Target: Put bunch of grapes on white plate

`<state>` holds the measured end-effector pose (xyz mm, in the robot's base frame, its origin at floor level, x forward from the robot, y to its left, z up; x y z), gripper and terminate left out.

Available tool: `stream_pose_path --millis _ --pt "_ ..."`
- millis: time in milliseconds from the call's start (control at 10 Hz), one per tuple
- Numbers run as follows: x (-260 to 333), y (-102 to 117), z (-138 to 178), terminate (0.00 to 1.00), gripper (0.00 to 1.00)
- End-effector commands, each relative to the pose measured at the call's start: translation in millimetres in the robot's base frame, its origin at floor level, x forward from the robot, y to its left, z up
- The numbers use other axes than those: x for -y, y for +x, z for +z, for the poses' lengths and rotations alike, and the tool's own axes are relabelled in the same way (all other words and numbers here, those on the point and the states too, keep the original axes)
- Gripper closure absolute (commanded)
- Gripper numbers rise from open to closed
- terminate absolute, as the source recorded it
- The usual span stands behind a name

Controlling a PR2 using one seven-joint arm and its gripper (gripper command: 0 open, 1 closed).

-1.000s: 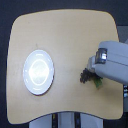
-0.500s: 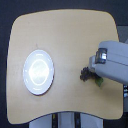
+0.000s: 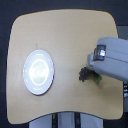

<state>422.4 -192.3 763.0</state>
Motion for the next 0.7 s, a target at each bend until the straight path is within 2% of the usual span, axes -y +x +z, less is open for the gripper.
stream_pose_path --millis 0,600 --pt "-48.3 7.9 77.6 0.0 1.0" --pt "-138.0 -0.1 153.2 0.0 1.0"
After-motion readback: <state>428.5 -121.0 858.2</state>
